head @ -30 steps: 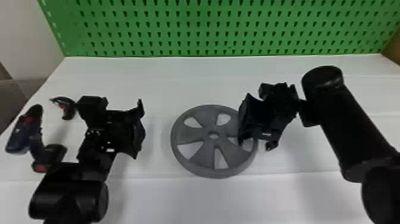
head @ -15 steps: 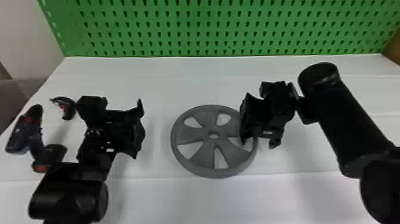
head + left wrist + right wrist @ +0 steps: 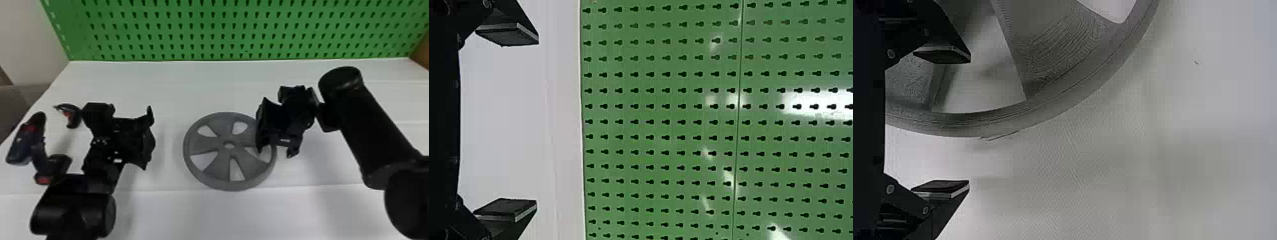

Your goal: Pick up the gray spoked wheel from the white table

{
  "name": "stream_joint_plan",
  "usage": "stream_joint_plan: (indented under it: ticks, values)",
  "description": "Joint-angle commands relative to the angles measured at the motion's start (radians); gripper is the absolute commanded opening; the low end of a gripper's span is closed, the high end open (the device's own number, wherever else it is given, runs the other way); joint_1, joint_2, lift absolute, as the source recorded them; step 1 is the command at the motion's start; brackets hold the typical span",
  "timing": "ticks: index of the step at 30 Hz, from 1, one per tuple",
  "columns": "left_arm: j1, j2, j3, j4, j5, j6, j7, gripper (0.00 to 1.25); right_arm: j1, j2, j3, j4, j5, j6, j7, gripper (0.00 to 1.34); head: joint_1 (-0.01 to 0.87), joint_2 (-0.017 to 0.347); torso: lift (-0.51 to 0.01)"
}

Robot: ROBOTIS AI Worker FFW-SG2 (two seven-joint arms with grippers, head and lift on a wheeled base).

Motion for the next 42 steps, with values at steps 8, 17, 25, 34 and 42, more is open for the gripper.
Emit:
stream_joint_plan:
  ticks: [8, 17, 25, 34, 42]
  values:
    - [0.001, 0.0, 0.0, 0.0, 0.0, 0.0, 0.0, 1.12, 0.005, 0.0, -0.015, 0.003, 0.001, -0.006, 0.0, 0.87, 0.767, 0.035, -0.107]
    - [-0.001, 0.0, -0.001, 0.0, 0.0, 0.0, 0.0, 1.12, 0.003, -0.003, -0.001, 0.003, 0.001, -0.006, 0.0, 0.87, 0.767, 0.035, -0.107]
    - [-0.001, 0.0, 0.0, 0.0, 0.0, 0.0, 0.0, 1.12, 0.003, -0.007, 0.012, 0.001, 0.005, -0.011, 0.001, 0.77, 0.767, 0.035, -0.107]
    - [-0.001, 0.0, -0.003, 0.0, -0.002, 0.0, 0.0, 1.12, 0.008, -0.007, 0.024, -0.013, 0.005, -0.018, 0.001, 0.36, 0.767, 0.035, -0.107]
    - [-0.001, 0.0, -0.001, 0.0, -0.002, 0.0, 0.0, 1.12, 0.007, -0.006, 0.033, -0.013, 0.005, -0.018, 0.001, 0.27, 0.767, 0.035, -0.107]
